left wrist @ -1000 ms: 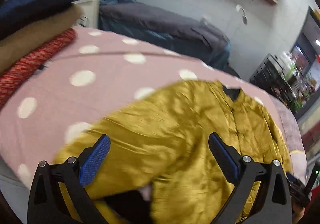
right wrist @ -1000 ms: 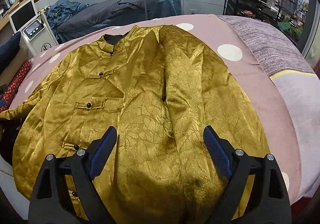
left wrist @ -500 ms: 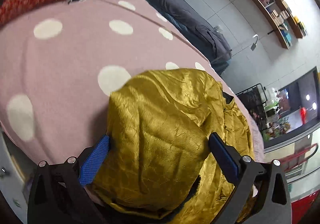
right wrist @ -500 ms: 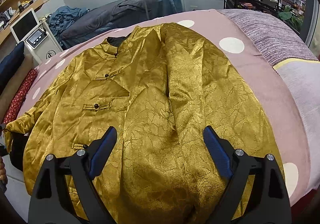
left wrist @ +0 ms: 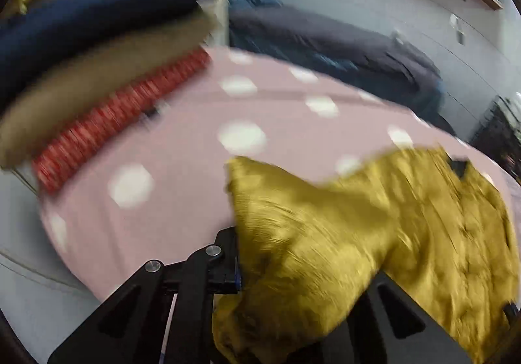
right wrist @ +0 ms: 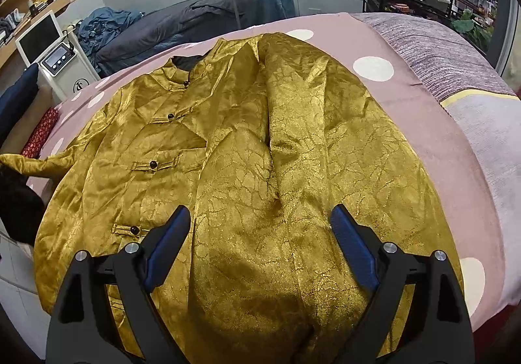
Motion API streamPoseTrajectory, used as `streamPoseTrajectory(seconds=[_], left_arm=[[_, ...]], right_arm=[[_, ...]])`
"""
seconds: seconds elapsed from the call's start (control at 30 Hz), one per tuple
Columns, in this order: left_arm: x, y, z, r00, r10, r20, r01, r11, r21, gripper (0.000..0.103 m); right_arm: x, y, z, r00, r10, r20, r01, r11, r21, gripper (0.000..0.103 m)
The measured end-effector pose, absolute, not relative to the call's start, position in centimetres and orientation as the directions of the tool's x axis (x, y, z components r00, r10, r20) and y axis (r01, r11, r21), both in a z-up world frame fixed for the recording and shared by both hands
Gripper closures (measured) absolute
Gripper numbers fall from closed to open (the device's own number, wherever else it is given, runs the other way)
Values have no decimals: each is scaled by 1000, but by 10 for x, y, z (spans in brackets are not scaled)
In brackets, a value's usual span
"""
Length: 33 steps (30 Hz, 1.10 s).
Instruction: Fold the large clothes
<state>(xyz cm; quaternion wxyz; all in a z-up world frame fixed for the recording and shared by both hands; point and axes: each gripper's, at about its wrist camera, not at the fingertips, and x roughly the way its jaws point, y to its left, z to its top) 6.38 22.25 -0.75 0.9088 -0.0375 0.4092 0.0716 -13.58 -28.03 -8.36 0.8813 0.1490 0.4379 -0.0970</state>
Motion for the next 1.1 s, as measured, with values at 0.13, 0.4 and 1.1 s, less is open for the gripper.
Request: streamPoseTrajectory(seconds=[0.13, 0.4, 1.1], left_arm=[[114, 255, 20, 688, 243, -684, -242, 965, 99, 90], [178, 275, -58, 501, 192, -844, -305, 952, 35, 25], [75, 218, 42, 732, 161, -662, -238, 971, -26, 6]], right_arm=[[-136, -280, -82, 596, -50, -801, 301, 939, 166, 16], [-131, -282, -80, 581, -61, -812, 315, 936, 155, 16], [-167, -290, -60, 597, -242, -765, 310, 949, -59, 16]])
